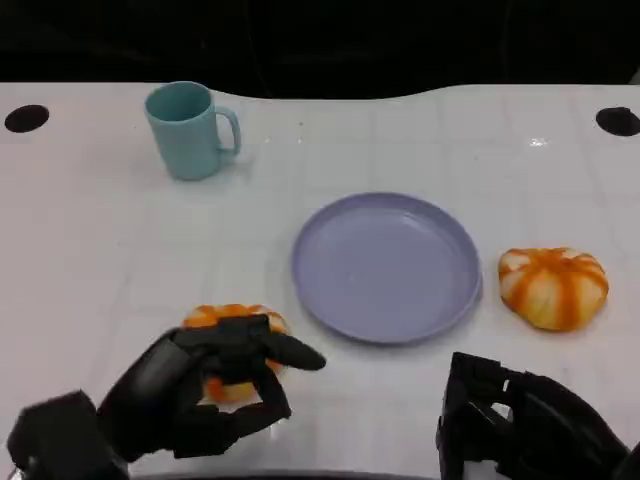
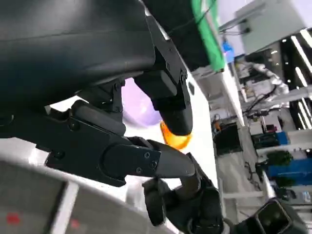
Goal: Grasp the bread from the table and place it into the plate.
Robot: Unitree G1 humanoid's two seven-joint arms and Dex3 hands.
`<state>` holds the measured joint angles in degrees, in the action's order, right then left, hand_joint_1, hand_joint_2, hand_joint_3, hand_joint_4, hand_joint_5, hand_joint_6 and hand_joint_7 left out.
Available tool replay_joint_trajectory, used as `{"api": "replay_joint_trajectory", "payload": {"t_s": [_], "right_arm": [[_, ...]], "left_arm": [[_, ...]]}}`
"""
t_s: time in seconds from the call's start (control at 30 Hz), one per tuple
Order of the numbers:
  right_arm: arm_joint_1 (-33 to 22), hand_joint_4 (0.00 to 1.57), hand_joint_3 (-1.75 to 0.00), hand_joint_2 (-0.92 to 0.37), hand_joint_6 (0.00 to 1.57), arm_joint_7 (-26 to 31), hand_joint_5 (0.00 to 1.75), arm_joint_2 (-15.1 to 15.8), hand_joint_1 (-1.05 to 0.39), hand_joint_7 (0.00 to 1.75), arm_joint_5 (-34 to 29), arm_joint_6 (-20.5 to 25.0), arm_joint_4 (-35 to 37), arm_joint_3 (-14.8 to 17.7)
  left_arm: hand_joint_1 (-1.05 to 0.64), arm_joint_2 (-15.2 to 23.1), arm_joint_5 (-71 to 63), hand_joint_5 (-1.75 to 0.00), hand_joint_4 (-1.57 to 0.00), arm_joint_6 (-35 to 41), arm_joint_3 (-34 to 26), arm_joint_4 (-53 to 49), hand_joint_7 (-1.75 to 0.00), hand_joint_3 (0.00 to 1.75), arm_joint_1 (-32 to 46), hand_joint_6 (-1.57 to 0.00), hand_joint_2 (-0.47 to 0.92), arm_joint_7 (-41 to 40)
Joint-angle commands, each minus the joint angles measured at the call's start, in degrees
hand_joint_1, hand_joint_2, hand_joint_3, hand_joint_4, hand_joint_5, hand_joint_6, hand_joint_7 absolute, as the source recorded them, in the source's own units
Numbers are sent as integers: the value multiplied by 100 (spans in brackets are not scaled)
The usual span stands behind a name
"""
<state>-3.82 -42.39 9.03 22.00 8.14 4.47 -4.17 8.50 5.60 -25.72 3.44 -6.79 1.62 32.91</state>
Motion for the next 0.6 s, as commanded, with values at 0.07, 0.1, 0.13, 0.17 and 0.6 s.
{"api": "replay_joint_trajectory", "payload": {"t_s": [0.07, 0.1, 0.13, 0.17, 0.6], "right_arm": [[-30, 62, -49, -92, 40, -34, 175, 75, -53, 175, 57, -35, 10, 113], [-31, 62, -48, -92, 40, -30, 175, 79, -53, 175, 56, -17, 11, 114], [-33, 62, -47, -92, 40, -31, 175, 83, -53, 175, 57, -7, 12, 114], [-36, 62, -47, -92, 40, -38, 175, 84, -53, 175, 63, -3, 12, 116], [-80, 60, -46, -92, 38, 67, 175, 29, -52, 175, 66, 10, -66, 114]], "left_arm": [[-72, 224, -467, -105, -59, -459, -186, 39, -12, 27, -111, -68, 92, -545], [-72, 271, -621, -104, -58, -520, -211, 76, -11, 25, -118, -69, 92, -667], [-71, 316, -758, -102, -57, -562, -229, 119, -10, 23, -120, -68, 92, -777], [-70, 361, -895, -99, -56, -577, -248, 187, -8, 22, -113, -68, 92, -883], [-74, 1228, -3791, -39, -55, -311, -376, 1330, 0, 22, -30, -50, 92, -2297]]}}
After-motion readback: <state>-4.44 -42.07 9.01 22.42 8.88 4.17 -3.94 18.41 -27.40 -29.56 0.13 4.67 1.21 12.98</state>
